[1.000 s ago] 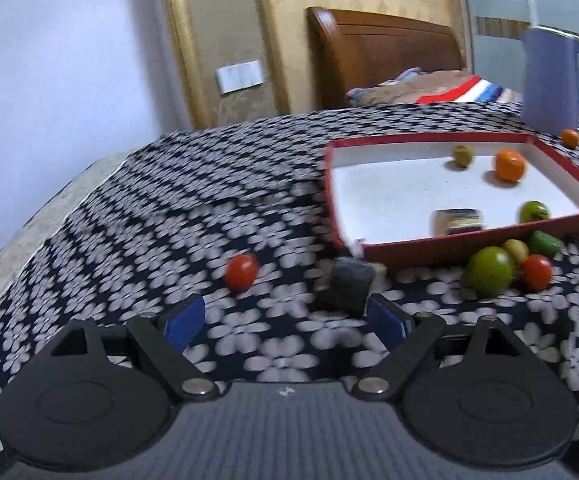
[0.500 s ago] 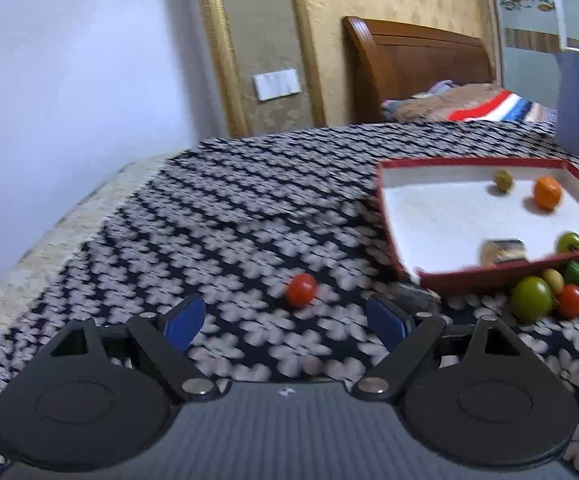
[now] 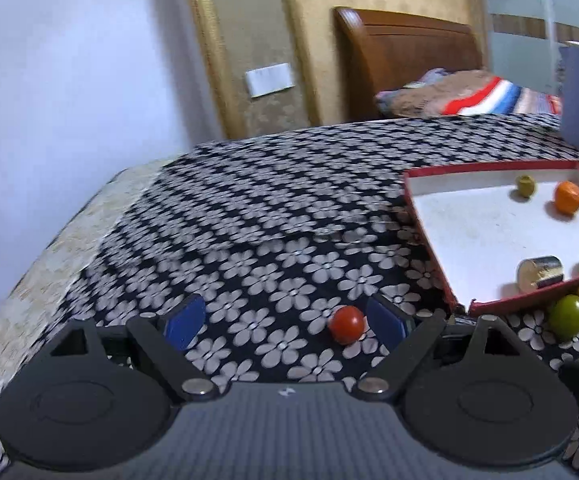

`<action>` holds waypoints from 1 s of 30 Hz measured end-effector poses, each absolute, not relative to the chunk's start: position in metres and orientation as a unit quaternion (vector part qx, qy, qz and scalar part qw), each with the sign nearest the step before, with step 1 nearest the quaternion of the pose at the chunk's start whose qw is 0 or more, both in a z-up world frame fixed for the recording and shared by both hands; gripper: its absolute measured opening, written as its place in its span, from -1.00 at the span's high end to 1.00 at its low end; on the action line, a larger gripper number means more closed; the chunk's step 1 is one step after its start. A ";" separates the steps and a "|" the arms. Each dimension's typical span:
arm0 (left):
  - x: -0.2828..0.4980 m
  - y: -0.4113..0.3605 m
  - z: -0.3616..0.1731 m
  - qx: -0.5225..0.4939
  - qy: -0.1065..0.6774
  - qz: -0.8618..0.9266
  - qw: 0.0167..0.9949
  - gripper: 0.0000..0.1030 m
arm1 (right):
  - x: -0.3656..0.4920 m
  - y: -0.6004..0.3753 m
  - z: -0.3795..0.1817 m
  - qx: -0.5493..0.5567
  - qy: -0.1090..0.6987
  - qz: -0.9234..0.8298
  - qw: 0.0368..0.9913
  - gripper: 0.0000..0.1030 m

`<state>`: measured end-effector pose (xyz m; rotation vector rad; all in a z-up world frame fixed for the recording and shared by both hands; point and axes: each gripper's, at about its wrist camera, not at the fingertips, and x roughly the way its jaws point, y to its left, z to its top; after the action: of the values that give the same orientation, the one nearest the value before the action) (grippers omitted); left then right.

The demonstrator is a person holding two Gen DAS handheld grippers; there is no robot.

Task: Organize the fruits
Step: 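Move left tool to the red cherry tomato while right tool approaches the dark cylinder block, then close left tool on the red tomato while right tool closes on the dark cylinder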

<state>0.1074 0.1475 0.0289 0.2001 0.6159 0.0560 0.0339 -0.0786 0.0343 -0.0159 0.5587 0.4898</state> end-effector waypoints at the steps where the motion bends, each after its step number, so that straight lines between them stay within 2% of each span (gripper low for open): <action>1: 0.111 0.149 0.027 0.098 0.309 0.019 0.946 -0.72 | 0.039 -0.071 0.032 -0.003 0.283 0.244 0.928 -0.86; 9: 0.136 0.154 0.012 0.111 0.328 -0.042 0.937 -0.72 | 0.058 -0.032 0.012 -0.008 0.322 0.234 0.917 -0.73; 18: 0.153 0.151 -0.005 0.137 0.342 -0.082 0.926 -0.71 | 0.061 -0.031 0.010 -0.019 0.321 0.213 0.922 -0.73; 20: 0.154 0.148 -0.006 0.143 0.341 -0.084 0.925 -0.52 | 0.065 -0.031 0.010 -0.018 0.324 0.211 0.922 -0.73; 22: 0.157 0.149 -0.008 0.139 0.347 -0.093 0.923 -0.22 | 0.067 -0.030 0.009 -0.021 0.326 0.209 0.922 -0.74; 26: 0.160 0.151 -0.014 0.118 0.361 -0.109 0.919 0.04 | 0.067 -0.025 0.006 -0.031 0.327 0.208 0.921 -0.74; 28: 0.160 0.152 -0.014 0.111 0.362 -0.113 0.919 0.30 | 0.068 -0.024 0.004 -0.028 0.328 0.205 0.922 -0.73; 30: 0.161 0.153 -0.013 0.103 0.364 -0.122 0.918 0.46 | 0.069 -0.024 0.004 -0.023 0.330 0.202 0.922 -0.73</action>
<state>0.1612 0.1528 -0.0132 0.2109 0.7490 -0.2515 0.0693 -0.0240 0.0036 -0.0479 0.6770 0.4157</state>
